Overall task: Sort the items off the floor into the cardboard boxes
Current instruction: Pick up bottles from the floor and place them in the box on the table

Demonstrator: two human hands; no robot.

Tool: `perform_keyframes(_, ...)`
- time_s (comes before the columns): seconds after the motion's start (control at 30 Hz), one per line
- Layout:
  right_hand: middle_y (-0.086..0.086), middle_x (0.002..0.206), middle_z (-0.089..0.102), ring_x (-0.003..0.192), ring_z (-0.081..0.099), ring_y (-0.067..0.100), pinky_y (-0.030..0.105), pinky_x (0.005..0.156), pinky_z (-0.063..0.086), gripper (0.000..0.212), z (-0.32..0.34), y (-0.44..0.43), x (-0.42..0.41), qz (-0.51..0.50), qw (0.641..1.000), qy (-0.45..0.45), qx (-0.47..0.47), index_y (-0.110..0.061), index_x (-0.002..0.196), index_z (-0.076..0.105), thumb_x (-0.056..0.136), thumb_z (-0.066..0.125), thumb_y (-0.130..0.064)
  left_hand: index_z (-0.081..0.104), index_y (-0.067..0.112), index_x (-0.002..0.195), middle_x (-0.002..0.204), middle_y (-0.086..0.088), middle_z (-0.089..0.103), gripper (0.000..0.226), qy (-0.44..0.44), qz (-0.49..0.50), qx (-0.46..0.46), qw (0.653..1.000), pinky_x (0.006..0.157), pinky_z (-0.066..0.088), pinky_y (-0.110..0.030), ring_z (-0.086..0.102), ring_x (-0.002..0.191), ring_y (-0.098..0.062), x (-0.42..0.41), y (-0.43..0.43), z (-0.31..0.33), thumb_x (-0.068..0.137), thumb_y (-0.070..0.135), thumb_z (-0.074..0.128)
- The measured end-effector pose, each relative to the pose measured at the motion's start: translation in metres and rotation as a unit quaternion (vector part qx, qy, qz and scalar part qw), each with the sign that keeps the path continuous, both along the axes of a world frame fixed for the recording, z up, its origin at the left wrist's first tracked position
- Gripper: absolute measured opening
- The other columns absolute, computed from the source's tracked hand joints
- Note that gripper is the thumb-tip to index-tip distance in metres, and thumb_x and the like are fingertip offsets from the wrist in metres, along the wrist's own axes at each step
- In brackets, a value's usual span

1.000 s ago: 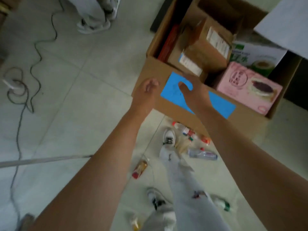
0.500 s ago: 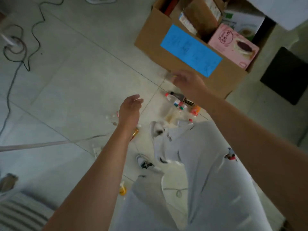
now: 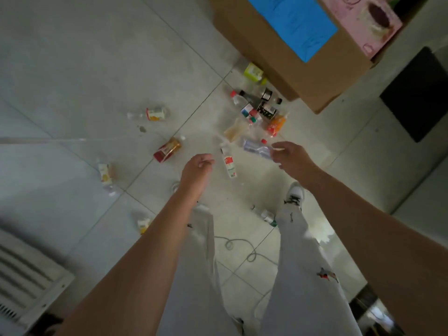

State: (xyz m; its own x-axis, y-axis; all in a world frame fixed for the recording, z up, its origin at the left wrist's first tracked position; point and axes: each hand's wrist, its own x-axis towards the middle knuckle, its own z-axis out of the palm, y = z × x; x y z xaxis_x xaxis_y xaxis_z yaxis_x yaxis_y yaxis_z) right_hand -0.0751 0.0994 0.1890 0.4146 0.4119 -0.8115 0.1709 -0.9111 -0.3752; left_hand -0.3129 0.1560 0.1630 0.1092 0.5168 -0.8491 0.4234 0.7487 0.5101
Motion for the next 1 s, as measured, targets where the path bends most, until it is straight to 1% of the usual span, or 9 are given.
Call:
perform_keyframes(0.17,0.009,0.123,0.060,0.102,0.054,0.019,0.037,0.099,0.046,0.042,-0.065,-0.053,0.029,0.067,0.996,0.036,-0.056,-0.013,0.136,0.053,0.095,0.057,-0.025,0.061,0.011,0.123,0.111,-0.005,0.066,0.032,0.067,0.005,-0.033,0.997,0.089,0.049,-0.033,0.063,0.099,-0.019,0.014,-0.045,-0.042,0.092,0.014,0.055)
perform_keyframes(0.27,0.010,0.131,0.058,0.100,0.052,0.016,0.027,0.090,0.040,0.041,-0.086,-0.069,0.054,0.100,0.993,0.039,-0.050,-0.015,0.135,0.053,0.096,0.056,-0.027,0.061,0.009,0.121,0.098,-0.005,0.066,0.031,0.091,0.101,-0.051,0.989,0.075,0.050,-0.021,0.063,0.086,-0.017,0.032,-0.073,-0.047,0.090,0.007,0.058)
perform_keyframes(0.37,0.011,0.125,0.063,0.102,0.058,0.021,0.029,0.092,0.042,0.039,-0.097,-0.086,0.084,0.132,0.989,0.039,-0.046,-0.013,0.132,0.056,0.095,0.057,-0.027,0.058,0.001,0.122,0.093,-0.008,0.065,0.031,0.083,0.161,-0.050,0.982,0.058,0.045,-0.009,0.058,0.073,-0.011,0.064,-0.110,-0.043,0.092,0.000,0.053)
perform_keyframes(0.53,0.013,0.127,0.061,0.097,0.055,0.019,0.030,0.087,0.043,0.042,-0.122,-0.106,0.113,0.151,0.986,0.063,-0.034,-0.011,0.132,0.056,0.093,0.061,-0.025,0.044,-0.009,0.133,0.090,-0.007,0.058,0.037,0.056,0.235,-0.106,0.965,0.058,0.044,-0.013,0.056,0.072,-0.010,0.119,-0.164,-0.048,0.100,0.001,0.031)
perform_keyframes(0.63,0.017,0.126,0.062,0.098,0.057,0.022,0.037,0.091,0.046,0.044,-0.144,-0.119,0.118,0.113,0.987,0.091,-0.065,-0.010,0.131,0.056,0.091,0.066,-0.024,0.049,-0.004,0.124,0.082,-0.010,0.057,0.032,0.047,0.246,-0.094,0.964,0.049,0.042,-0.007,0.059,0.056,-0.004,0.134,-0.189,-0.057,0.098,-0.005,0.031)
perform_keyframes(0.7,0.018,0.125,0.062,0.102,0.060,0.028,0.040,0.095,0.047,0.046,-0.161,-0.130,0.116,0.118,0.987,0.080,-0.081,-0.011,0.131,0.055,0.089,0.067,-0.027,0.056,0.000,0.112,0.085,-0.008,0.065,0.023,0.044,0.267,-0.108,0.956,0.064,0.050,-0.013,0.064,0.065,-0.006,0.136,-0.196,-0.069,0.098,-0.003,0.038)
perform_keyframes(0.77,0.017,0.126,0.061,0.110,0.061,0.033,0.043,0.097,0.047,0.050,-0.181,-0.149,0.111,0.134,0.984,0.064,-0.101,-0.011,0.133,0.053,0.088,0.067,-0.030,0.056,0.004,0.122,0.110,-0.009,0.065,0.027,0.069,0.223,-0.107,0.967,0.093,0.050,-0.032,0.061,0.094,-0.016,0.131,-0.200,-0.090,0.097,0.005,0.046)
perform_keyframes(0.8,0.017,0.128,0.060,0.110,0.061,0.033,0.044,0.098,0.047,0.053,-0.194,-0.162,0.108,0.142,0.982,0.053,-0.116,-0.010,0.133,0.053,0.087,0.068,-0.031,0.054,0.006,0.126,0.119,-0.011,0.063,0.031,0.076,0.210,-0.108,0.969,0.100,0.047,-0.038,0.058,0.102,-0.020,0.127,-0.202,-0.106,0.096,0.006,0.047)
perform_keyframes(1.0,0.017,0.134,0.055,0.117,0.057,0.035,0.047,0.100,0.047,0.065,-0.306,-0.259,0.081,0.132,0.971,0.004,-0.198,-0.007,0.137,0.047,0.084,0.073,-0.033,0.052,0.004,0.131,0.132,-0.016,0.057,0.036,0.058,0.167,-0.153,0.972,0.099,0.045,-0.035,0.054,0.123,-0.031,0.131,-0.248,-0.247,0.096,0.007,0.045)
